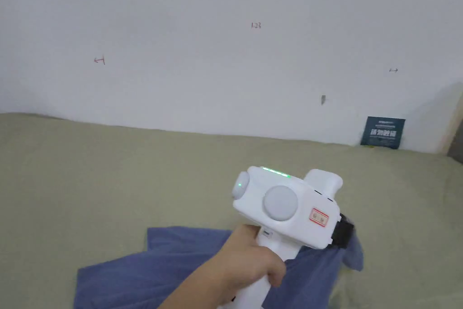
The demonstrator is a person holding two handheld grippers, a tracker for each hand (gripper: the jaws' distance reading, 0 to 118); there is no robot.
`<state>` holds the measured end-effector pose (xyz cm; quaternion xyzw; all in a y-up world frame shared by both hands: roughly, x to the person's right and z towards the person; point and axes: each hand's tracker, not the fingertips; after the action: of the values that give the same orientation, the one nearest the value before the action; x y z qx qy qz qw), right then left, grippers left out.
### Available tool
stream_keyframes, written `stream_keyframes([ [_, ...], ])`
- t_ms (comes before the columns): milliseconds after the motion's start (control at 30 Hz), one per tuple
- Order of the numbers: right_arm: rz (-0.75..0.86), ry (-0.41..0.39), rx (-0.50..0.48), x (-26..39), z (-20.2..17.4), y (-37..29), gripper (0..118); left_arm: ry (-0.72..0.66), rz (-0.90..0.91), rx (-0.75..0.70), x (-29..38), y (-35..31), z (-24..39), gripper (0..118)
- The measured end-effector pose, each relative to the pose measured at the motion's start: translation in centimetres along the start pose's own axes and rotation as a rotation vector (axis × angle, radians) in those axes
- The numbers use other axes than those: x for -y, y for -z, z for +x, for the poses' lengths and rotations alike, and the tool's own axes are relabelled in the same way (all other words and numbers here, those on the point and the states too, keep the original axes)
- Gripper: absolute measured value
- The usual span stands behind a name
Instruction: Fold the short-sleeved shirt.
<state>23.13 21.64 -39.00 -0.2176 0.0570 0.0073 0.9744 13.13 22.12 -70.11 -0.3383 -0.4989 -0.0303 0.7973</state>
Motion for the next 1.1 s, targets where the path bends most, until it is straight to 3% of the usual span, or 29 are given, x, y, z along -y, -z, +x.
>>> stream_keyframes([
  [133, -0.009, 0.04, 0.036, 0.8, 1.7, -1.2, 8, 0.058, -0.11, 0.012, 0.7, 5.9, 3.5, 0],
  [267, -0.015, 0.049, 0.053, 1.3, 2.2, -1.7, 8, -0.046, -0.188, -0.053, 2.7, 8.7, 2.1, 0],
  [300, -0.012, 0.055, 0.052, 1.3, 2.3, -1.8, 8, -0.055, -0.179, -0.108, 3.0, 8.4, 1.9, 5],
  [333, -0.009, 0.065, 0.05, 1.3, 2.3, -1.7, 8, -0.061, -0.174, -0.179, 2.9, 8.0, 1.7, 25],
  [400, -0.007, 0.099, 0.06, 1.0, 2.4, -1.2, 8, -0.146, -0.157, -0.249, 2.4, 5.5, 0.8, 100],
  [467, -0.015, 0.137, 0.069, 0.4, 2.6, -0.7, 8, -0.248, -0.054, -0.193, 2.0, 0.8, 0.3, 107],
  [567, 0.032, 0.169, 0.048, -0.9, 2.9, -0.1, 8, -0.3, 0.116, -0.206, 2.2, -8.9, 0.5, 107],
  [767, 0.083, 0.142, 0.086, -3.9, 2.7, 0.3, 8, -0.269, 0.29, -0.65, 10.3, -24.4, 3.9, 107],
  [867, 0.111, 0.137, 0.095, -4.4, 2.2, -0.1, 8, -0.276, 0.386, -0.76, 16.0, -29.0, 7.1, 101],
  [933, 0.117, 0.142, 0.09, -4.3, 1.8, -0.5, 8, -0.33, 0.435, -0.81, 19.7, -30.8, 9.5, 75],
  [967, 0.12, 0.145, 0.075, -4.1, 1.5, -0.7, 8, -0.348, 0.449, -0.825, 21.5, -31.4, 10.8, 54],
  [1000, 0.118, 0.146, 0.065, -3.8, 1.2, -0.9, 8, -0.353, 0.461, -0.849, 23.0, -31.7, 11.9, 9],
  [1033, 0.116, 0.142, 0.06, -3.5, 0.9, -1.1, 8, -0.354, 0.475, -0.893, 24.2, -31.6, 12.8, 0],
  [1100, 0.103, 0.133, 0.051, -2.4, 0.0, -1.6, 8, -0.327, 0.461, -0.954, 26.6, -31.5, 14.7, 0],
])
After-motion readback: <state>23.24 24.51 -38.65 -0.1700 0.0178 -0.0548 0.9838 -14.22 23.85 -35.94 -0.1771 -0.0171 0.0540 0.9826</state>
